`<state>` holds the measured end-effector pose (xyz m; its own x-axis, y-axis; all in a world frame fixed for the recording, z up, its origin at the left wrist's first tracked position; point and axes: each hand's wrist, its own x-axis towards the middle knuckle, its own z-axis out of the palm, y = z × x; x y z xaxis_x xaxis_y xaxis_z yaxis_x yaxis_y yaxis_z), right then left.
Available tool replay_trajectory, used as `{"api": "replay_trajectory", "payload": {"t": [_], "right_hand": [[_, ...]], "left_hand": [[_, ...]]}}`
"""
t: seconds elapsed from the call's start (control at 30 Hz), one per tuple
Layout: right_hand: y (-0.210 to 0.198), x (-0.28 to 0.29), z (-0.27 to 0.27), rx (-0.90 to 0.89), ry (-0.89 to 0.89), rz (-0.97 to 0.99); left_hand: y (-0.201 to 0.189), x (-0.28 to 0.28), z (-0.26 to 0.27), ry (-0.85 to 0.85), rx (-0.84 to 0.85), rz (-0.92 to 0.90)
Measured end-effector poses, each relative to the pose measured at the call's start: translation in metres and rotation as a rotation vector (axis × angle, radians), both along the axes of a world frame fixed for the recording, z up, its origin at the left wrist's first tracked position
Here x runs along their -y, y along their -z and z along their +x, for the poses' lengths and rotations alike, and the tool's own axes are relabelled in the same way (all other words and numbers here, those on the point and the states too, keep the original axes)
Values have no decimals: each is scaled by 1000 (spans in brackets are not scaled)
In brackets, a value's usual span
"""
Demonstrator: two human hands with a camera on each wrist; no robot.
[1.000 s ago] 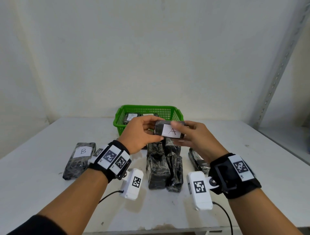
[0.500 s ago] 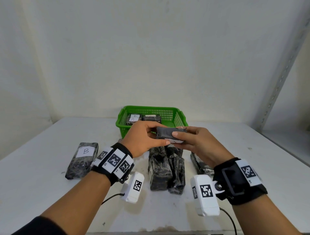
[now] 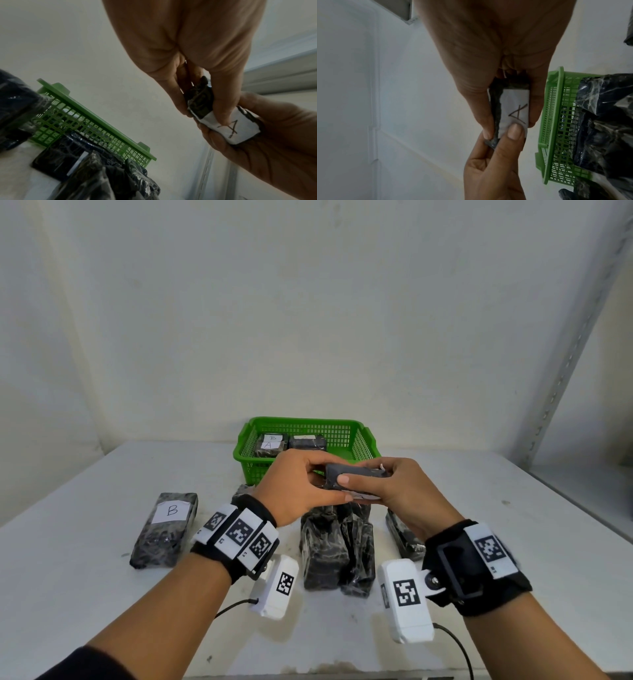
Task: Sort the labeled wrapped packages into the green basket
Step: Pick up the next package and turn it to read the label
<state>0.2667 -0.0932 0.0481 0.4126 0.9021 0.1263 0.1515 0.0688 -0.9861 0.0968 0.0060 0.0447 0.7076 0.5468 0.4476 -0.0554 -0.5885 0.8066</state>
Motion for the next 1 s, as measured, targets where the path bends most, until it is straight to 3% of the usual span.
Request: {"api": "replay_trajectory", "payload": {"t": [0.33,0.57,0.83,1.0], "right_hand": [[1,3,13,-208,-119,-6],[-3,6,13,-233,-143,59],[-2,8,12,-123,-121,112],[-10,9,5,-230,-192,11]], "left_hand": [[0,-7,-6,-41,40,-43],[-4,-8,-6,-33,71,-33],[-3,-11,-4,-29,66,-142],[-5,-6,-5,-18,71,-136]]}}
